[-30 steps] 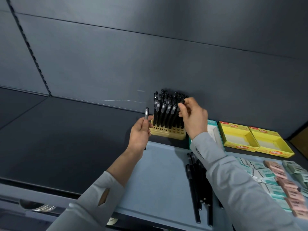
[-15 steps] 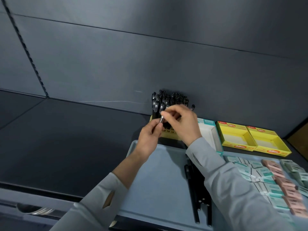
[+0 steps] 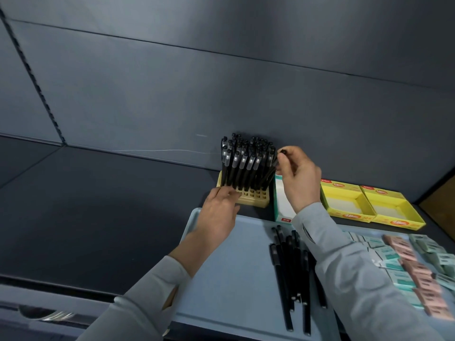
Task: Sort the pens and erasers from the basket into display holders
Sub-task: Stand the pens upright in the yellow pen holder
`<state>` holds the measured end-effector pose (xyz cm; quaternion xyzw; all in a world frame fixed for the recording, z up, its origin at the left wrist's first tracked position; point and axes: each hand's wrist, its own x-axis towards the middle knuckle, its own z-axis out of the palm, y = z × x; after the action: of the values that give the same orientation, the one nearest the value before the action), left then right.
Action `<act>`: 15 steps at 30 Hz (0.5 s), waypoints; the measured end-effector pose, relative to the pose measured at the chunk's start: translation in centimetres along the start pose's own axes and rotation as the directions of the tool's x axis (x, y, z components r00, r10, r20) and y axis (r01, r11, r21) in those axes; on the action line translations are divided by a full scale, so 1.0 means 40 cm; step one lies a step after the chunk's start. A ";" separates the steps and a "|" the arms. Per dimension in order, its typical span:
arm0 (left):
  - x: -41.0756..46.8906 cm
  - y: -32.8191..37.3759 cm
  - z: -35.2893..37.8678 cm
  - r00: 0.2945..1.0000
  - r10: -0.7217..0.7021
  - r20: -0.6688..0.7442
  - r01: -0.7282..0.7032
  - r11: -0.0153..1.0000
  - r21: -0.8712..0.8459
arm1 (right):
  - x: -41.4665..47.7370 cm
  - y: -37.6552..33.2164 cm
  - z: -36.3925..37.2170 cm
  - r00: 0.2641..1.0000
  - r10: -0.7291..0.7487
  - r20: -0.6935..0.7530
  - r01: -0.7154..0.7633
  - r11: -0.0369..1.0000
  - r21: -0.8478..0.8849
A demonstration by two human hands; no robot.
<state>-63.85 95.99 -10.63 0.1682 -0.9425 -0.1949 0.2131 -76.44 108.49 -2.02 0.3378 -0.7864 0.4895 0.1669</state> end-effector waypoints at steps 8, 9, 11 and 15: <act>-0.002 0.005 -0.011 0.999 0.027 0.043 -0.029 0.998 0.051 | -0.009 0.009 0.034 0.994 -0.020 0.110 0.028 0.997 -0.068; -0.003 0.006 -0.011 0.998 0.029 0.048 -0.031 0.998 0.059 | -0.007 0.009 0.037 0.991 -0.028 0.131 0.038 0.997 -0.074; -0.002 0.006 -0.011 0.998 0.030 0.059 -0.034 0.997 0.071 | 0.000 0.010 0.045 0.985 -0.026 0.172 0.039 0.997 -0.072; 0.000 0.007 -0.021 0.995 0.011 0.100 -0.017 0.998 0.060 | 0.020 0.008 0.039 0.971 0.043 0.234 -0.036 0.999 -0.034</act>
<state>-63.53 95.98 -9.79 0.1580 -0.9586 -0.1727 0.1618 -77.13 106.92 -2.47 0.3754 -0.8143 0.4375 0.0679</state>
